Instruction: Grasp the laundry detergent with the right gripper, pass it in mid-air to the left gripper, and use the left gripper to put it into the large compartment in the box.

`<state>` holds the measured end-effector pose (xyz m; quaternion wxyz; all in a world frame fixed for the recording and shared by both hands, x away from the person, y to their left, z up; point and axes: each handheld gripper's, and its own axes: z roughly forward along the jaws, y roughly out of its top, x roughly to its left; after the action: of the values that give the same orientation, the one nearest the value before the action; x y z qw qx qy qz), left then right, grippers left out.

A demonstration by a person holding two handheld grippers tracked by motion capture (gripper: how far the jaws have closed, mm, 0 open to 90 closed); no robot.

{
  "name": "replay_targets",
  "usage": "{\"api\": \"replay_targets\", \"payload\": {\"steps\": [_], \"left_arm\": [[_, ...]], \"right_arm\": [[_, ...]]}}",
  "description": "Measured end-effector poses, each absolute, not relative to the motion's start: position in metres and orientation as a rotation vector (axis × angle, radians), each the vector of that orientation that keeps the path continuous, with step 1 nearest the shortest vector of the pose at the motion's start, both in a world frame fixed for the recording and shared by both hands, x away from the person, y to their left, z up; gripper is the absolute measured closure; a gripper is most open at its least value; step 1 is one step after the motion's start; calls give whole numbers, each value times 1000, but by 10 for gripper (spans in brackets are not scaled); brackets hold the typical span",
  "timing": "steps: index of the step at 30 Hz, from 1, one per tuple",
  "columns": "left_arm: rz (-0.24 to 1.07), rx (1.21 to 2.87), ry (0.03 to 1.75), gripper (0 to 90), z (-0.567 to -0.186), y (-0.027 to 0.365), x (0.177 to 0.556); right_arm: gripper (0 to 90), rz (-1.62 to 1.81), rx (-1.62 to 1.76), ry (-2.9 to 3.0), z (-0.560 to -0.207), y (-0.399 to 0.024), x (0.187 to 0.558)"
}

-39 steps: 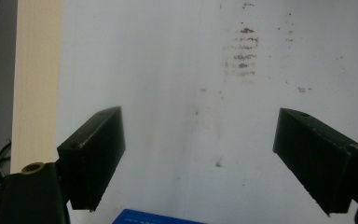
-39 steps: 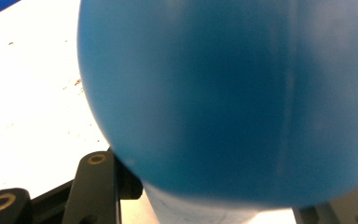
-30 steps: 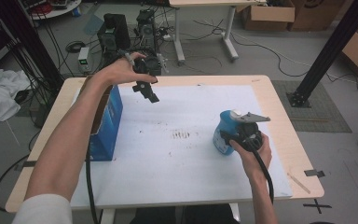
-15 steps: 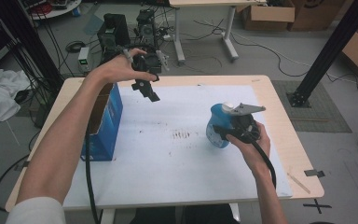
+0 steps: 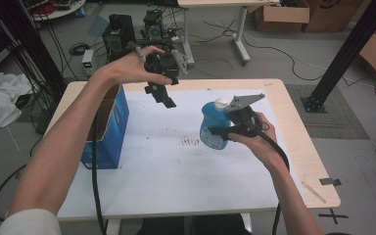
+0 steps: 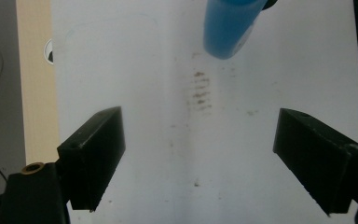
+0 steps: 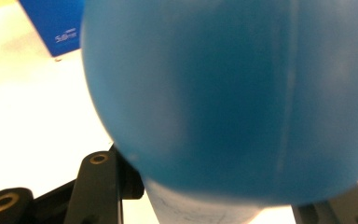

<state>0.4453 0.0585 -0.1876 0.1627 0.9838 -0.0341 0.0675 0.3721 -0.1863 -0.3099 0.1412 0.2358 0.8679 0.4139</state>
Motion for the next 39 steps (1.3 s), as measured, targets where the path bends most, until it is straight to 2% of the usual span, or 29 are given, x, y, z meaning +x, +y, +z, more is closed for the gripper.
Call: {"api": "replay_targets", "payload": {"steps": [18,27,39], "left_arm": [[108,2805,-222,173,-191,32,413],[30,2792,-199,173,-203,22,407],[3,2777,-173,170,-215,18,404]], "right_arm": [[459,1290,389,2682,-309,-161,380],[458,1294,325,2713,-314,-151,379],[458,1332,250,2739,-318,-147,382]]}}
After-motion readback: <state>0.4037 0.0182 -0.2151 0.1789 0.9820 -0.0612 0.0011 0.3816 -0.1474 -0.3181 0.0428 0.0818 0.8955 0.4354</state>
